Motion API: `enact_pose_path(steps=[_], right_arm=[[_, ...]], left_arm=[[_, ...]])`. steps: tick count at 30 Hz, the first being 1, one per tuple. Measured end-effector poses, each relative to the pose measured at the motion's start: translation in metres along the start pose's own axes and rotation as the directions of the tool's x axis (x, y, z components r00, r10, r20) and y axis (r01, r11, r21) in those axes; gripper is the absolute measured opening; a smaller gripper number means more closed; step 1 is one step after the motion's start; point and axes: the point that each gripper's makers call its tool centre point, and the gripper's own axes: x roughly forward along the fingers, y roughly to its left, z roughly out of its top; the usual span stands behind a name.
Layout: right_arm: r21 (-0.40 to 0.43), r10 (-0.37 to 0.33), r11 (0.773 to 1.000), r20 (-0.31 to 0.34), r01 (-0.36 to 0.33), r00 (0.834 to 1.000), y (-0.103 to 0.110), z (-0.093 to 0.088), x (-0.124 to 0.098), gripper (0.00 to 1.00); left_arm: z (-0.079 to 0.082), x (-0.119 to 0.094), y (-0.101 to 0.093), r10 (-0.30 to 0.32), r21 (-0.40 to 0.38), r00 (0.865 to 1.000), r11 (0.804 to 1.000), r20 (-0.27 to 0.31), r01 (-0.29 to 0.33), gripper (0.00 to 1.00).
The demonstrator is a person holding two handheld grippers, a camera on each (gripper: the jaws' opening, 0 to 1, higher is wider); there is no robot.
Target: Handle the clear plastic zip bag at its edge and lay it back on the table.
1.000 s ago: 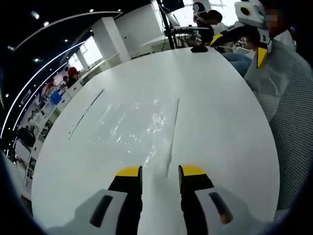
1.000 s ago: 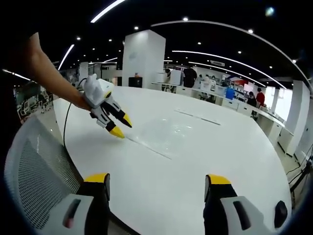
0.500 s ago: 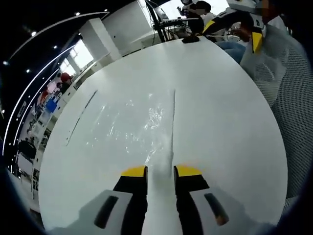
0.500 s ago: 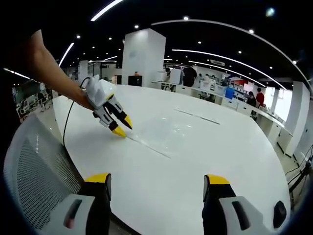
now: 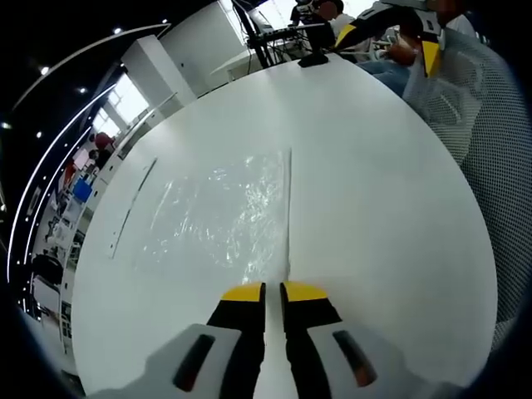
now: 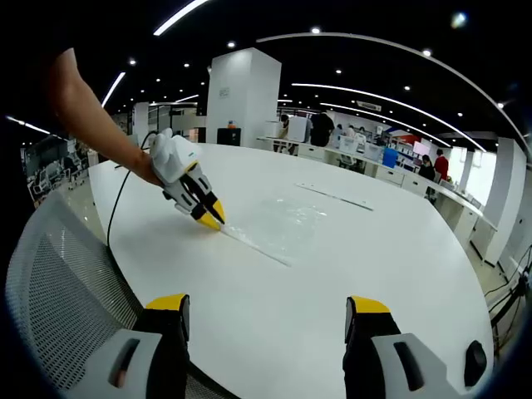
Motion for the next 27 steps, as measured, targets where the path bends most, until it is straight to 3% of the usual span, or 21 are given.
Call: enact_pose_path(steps=[12, 27], right_arm=[[0.002, 0.004, 1.0, -0.004, -0.004, 1.0, 0.0, -0.001, 0.001, 0.75], [0.0, 0.001, 1.0, 0.003, -0.001, 1.0, 0.0, 0.001, 0.001, 0.75]], left_arm=[[0.001, 0.002, 0.003, -0.018, -0.024, 1.0, 1.0, 0.004, 0.018, 0.0], [0.007, -0.009, 0.016, 0.05, -0.025, 0.998, 0.998, 0.024, -0.049, 0.0]])
